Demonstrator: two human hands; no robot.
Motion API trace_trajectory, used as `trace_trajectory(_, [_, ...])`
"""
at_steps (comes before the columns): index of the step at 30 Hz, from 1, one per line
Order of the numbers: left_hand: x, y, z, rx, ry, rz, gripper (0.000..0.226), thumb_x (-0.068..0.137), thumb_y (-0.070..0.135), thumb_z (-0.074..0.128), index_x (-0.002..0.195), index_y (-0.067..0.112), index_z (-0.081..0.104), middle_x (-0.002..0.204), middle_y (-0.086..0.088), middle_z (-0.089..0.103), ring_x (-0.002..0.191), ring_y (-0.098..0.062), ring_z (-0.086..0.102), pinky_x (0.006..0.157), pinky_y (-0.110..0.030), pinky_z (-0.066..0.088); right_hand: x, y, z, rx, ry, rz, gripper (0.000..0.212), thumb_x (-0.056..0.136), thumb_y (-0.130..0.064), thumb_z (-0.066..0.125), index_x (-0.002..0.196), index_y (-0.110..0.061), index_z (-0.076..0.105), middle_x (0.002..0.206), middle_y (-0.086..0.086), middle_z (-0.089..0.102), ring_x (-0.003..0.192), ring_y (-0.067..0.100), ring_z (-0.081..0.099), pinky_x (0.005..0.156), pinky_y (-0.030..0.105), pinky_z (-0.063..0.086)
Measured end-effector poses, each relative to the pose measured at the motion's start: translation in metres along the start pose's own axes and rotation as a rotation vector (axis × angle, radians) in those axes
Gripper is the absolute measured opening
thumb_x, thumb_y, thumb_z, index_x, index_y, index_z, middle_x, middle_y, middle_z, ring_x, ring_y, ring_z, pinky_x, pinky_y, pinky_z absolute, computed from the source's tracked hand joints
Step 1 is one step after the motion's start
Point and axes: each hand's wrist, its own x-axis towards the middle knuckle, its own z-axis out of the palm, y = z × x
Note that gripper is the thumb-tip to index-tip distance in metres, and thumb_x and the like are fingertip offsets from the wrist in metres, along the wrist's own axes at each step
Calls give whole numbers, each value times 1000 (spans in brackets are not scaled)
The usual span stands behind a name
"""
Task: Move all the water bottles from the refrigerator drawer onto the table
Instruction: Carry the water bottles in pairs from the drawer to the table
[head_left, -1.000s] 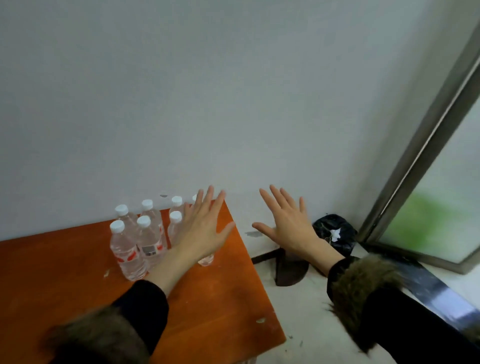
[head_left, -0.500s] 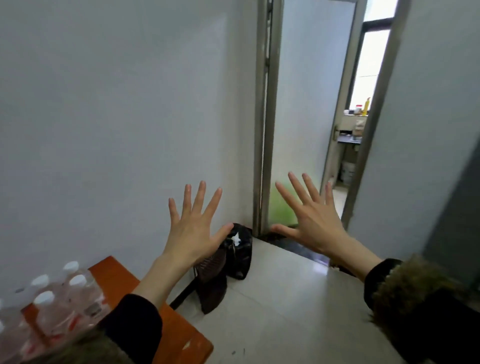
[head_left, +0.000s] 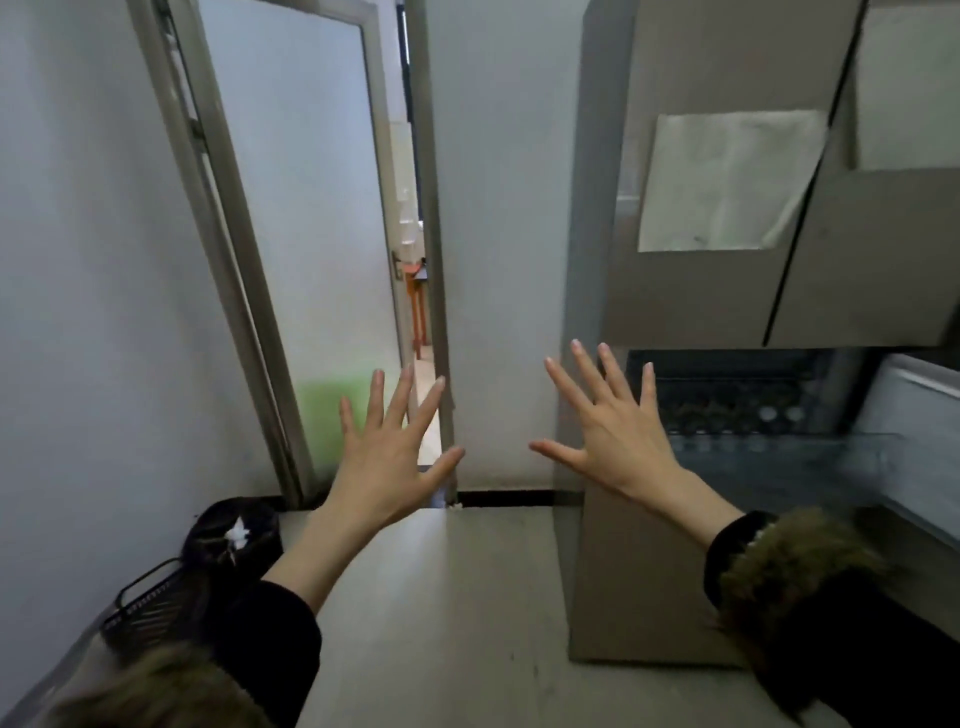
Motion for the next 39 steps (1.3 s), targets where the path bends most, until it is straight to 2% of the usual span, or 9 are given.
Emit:
trace_trajectory(4, [47,92,29,-47,-13,50,85,70,77,2,144,40,-12,155,2,-22,138,-24,-30,111,-56,-12,-21,97,4,-34,-31,96,92,61,-82,0,138,-37,-23,158,-1,-14,145,24,-15,110,60,-9])
trace_trajectory(8, [80,181,56,-81,-40,104,75,86,68,23,144,40,-15,154,2,-24,137,-24,-31,111,-52,-16,-40,183,8,-75,-77,189,90,72,-81,17,143,-37,-17,157,-2,-18,144,22,-18,112,60,-8])
trace_trajectory(16, [144,295,115,-166,-124,236,77,79,77,13,139,44,-22,145,5,-35,135,-24,-34,108,-50,-21,-56,311,30,-118,-111,331,86,76,-80,22,134,-41,-27,154,-5,-24,142,21,-22,110,58,-10])
trace_trajectory(19, [169,319,133,-180,-133,268,75,81,75,15,140,44,-20,147,5,-34,135,-22,-35,109,-49,-20,-52,339,43,-114,-128,366,84,79,-77,26,134,-41,-26,156,-4,-22,143,21,-21,110,56,-12])
trace_trajectory(23, [211,351,170,-222,-154,311,87,63,86,-6,138,45,-22,148,6,-33,135,-22,-35,110,-50,-19,-36,379,71,-106,-153,399,85,74,-83,16,133,-41,-27,156,-5,-22,140,18,-25,110,56,-12])
trace_trajectory(26, [246,369,201,-257,-190,296,78,78,76,13,141,43,-19,151,7,-30,136,-21,-33,110,-50,-19,-22,409,99,-115,-161,429,87,64,-83,0,136,-42,-27,153,-7,-25,136,15,-29,110,56,-11])
trace_trajectory(30, [289,390,229,-314,-244,302,75,81,73,18,142,43,-16,152,8,-27,137,-19,-32,111,-49,-17,-2,446,124,-74,-214,483,86,79,-79,23,144,-39,-16,156,-5,-21,141,18,-24,111,57,-10])
trace_trajectory(35, [331,418,252,-338,-300,348,72,88,65,25,145,39,-12,154,6,-24,139,-20,-29,111,-49,-18,18,484,149,-30,-264,512,83,82,-75,27,146,-38,-12,157,-5,-17,144,19,-18,112,55,-9])
trace_trajectory(39, [352,438,282,-338,-369,342,72,88,65,26,145,39,-11,154,6,-23,139,-19,-28,110,-48,-18,26,509,174,24,-315,518,81,84,-71,27,146,-37,-13,151,-8,-25,144,18,-18,114,49,-10])
